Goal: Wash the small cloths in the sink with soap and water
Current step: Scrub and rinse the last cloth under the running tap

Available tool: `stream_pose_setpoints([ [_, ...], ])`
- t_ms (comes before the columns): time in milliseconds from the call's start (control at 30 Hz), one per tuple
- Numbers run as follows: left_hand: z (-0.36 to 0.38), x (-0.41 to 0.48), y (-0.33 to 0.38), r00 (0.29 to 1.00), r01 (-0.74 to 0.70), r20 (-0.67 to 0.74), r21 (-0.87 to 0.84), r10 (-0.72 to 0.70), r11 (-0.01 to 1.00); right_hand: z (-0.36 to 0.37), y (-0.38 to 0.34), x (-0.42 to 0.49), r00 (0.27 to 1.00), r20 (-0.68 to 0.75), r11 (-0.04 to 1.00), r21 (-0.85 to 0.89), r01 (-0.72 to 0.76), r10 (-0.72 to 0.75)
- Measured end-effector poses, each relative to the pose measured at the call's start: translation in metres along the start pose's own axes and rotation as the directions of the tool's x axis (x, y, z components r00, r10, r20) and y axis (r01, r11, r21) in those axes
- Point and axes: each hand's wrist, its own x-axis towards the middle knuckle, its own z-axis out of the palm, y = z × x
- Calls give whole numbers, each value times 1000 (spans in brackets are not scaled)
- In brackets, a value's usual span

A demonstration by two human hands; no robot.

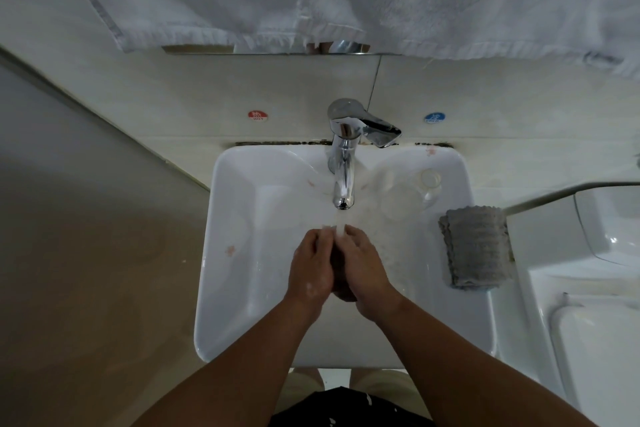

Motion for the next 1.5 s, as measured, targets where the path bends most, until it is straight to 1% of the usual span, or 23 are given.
stream_pose_setpoints([
  [100,3,-1,-7,990,-136,-5,176,139,975,0,1,4,976,-116,983,-34,181,-183],
  [167,6,-4,-9,988,-132,-48,205,145,970,4,1,6,972,-183,981,98,170,-150],
  [233,7,-5,-11,992,-102,-53,168,112,981,9,-1,6,979,-175,966,220,138,-100],
  [267,7,-5,-11,993,-99,-45,136,106,986,11,-3,4,977,-187,971,193,139,-103],
  [333,7,-6,-11,994,-100,-32,81,102,992,9,-4,3,955,-219,980,-36,197,-200],
  [400,6,-8,-7,993,-109,-31,66,111,992,7,-3,2,934,-186,934,-248,256,-305],
  [533,7,-9,-3,993,-110,-34,70,112,991,3,0,6,924,-60,882,-328,338,-377],
  [667,7,-6,4,997,-11,-68,143,21,990,2,0,9,922,-74,868,-373,327,-379],
  [700,7,-4,3,998,-34,-36,269,45,963,2,2,11,918,-82,856,-401,327,-389],
  [733,7,-1,3,995,-93,21,448,93,889,2,5,13,912,-78,838,-431,333,-403],
  [800,6,2,0,972,-231,128,694,199,682,2,9,17,915,-67,815,-482,320,-399],
  [833,6,4,0,958,-272,156,750,239,602,2,9,19,925,-75,830,-471,297,-373],
  [900,6,6,4,947,-292,150,773,286,563,3,9,21,945,-94,871,-425,248,-315],
  [967,8,7,4,951,-280,125,741,284,611,5,4,21,960,-112,896,-400,193,-257],
  [1000,8,6,5,963,-251,104,686,249,683,6,2,20,964,-126,902,-397,169,-236],
  [1067,8,0,9,997,-80,32,322,73,943,7,-2,17,959,-170,909,-390,145,-226],
  [1100,8,-3,8,1000,20,22,113,-23,993,6,-5,16,957,-189,927,-345,147,-222],
  [1133,8,-6,9,998,55,32,-3,-55,999,5,-7,16,959,-201,951,-275,140,-199],
  [1200,5,-7,5,997,31,75,-83,-25,996,4,-10,13,979,-182,990,-119,72,-93],
  [1267,1,-3,-2,996,-27,89,-33,30,999,3,-10,9,994,-112,999,33,1,2],
  [1333,0,1,-5,997,-63,42,47,61,997,4,-8,6,1000,-24,992,126,13,-10],
  [1400,1,2,-5,995,-90,-28,108,93,990,4,-1,7,987,39,988,5,157,-157],
  [1500,2,0,-4,987,-116,-77,242,138,963,8,2,6,941,-23,907,-275,319,-338],
])
